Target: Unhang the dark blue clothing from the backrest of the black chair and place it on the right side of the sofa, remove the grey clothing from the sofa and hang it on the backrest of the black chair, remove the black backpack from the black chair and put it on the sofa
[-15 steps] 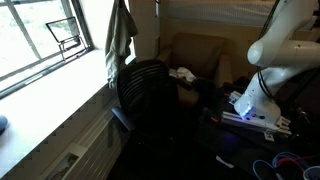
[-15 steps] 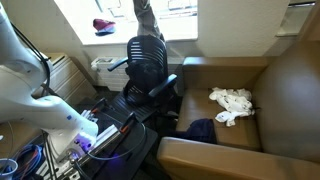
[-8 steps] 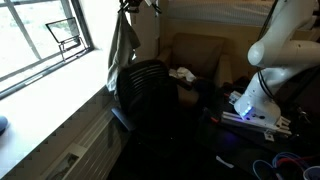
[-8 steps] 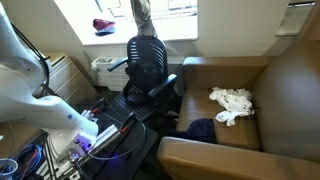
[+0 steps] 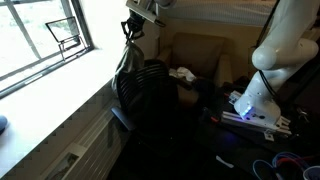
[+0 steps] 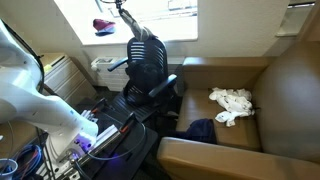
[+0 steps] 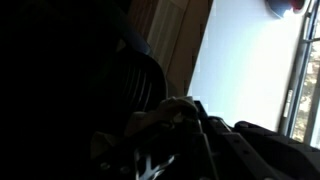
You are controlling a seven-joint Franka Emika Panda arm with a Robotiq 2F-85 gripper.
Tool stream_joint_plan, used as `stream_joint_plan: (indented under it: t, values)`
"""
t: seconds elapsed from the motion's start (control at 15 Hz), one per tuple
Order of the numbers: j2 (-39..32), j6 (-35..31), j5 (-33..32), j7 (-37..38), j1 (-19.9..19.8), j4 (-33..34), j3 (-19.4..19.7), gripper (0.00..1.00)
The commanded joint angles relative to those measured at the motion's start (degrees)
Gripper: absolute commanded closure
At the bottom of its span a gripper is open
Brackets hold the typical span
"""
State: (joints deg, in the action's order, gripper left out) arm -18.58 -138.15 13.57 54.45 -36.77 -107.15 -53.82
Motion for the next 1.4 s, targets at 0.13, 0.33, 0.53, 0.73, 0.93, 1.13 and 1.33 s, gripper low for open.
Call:
stream_joint_plan:
  t: [0.13,0.33,0.53,0.73,0.93,1.13,1.33]
  values:
    - [2.97,24.67,7.53,-7.12,7.73,6.21,10.06,0.99]
    - [4.22,27.51,10.74,-9.06,17.48,6.55,22.00,0.99]
    - [3.89,28.61,12.38,-9.79,25.12,7.77,30.60,0.97]
    - [4.15,28.54,12.31,-9.71,25.87,7.78,31.11,0.97]
    - [3.63,29.59,14.01,-9.89,26.91,8.15,32.61,0.71]
    - [1.49,38.15,23.77,-12.39,31.01,9.03,38.38,0.52]
    - [0.80,43.90,27.80,-12.37,33.95,8.97,43.05,0.29]
